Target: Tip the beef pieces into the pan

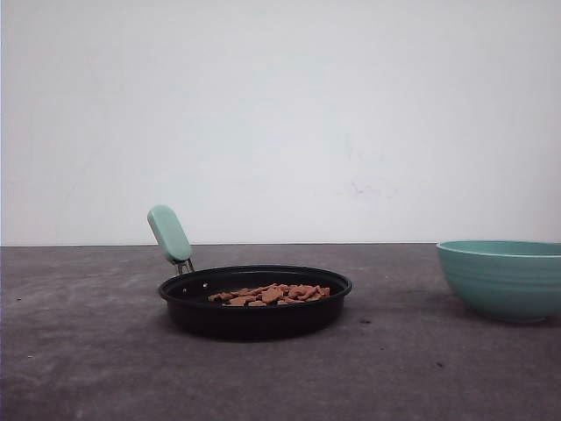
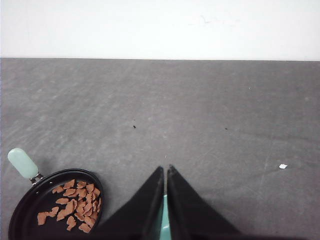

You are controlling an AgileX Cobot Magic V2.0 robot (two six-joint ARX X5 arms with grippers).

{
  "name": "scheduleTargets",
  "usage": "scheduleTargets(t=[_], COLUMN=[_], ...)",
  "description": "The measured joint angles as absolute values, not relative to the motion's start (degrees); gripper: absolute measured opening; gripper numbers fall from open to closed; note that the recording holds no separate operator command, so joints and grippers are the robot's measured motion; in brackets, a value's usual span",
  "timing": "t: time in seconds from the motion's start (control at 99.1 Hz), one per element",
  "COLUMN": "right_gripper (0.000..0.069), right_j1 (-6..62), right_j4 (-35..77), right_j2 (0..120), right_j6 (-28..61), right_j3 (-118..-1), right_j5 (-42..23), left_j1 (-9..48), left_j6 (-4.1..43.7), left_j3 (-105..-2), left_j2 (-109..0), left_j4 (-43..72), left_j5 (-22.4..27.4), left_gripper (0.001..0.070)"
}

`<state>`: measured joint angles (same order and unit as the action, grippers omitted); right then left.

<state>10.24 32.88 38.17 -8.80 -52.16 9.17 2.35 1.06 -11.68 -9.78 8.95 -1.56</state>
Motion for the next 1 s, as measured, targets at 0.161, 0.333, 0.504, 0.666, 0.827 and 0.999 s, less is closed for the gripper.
scheduleTargets(t=[0.161,0.333,0.504,0.666,0.827,0.999], right_gripper=[0.0007,0.0007,0.0007,0.0007,0.0007,0.0007], right_j1=[10.24,10.24,10.22,10.24,10.24,10.24], right_j4=[32.84,32.84,32.82,32.8,32.8,32.8], right_j2=[38.17,38.17,38.17,38.17,38.17,38.17], right_j6=[-8.8,-8.8,-8.8,-8.8,-8.8,-8.8], right_j3=[-52.16,-52.16,-52.16,-52.16,-52.16,-52.16], right_j5=[9.17,9.17,9.17,9.17,9.17,9.17], left_j1=[2.2,2.15,2.15,2.15,2.15,2.15], left_j6=[1.06,1.06,1.08,1.08,1.08,1.08], left_j3=[-7.4,-4.6,-1.91,-1.89,-1.89,-1.89], left_j2=[-6.2,-3.49,-0.25,-0.25,-0.25,-0.25], left_j4=[8.84,8.82,9.02,8.88,9.04,9.04], left_j5=[-2.81,-4.05,-4.25,-4.21,-4.21,-4.21], left_gripper=[0.0037,0.0037,0.0037,0.0037,0.0037,0.0037])
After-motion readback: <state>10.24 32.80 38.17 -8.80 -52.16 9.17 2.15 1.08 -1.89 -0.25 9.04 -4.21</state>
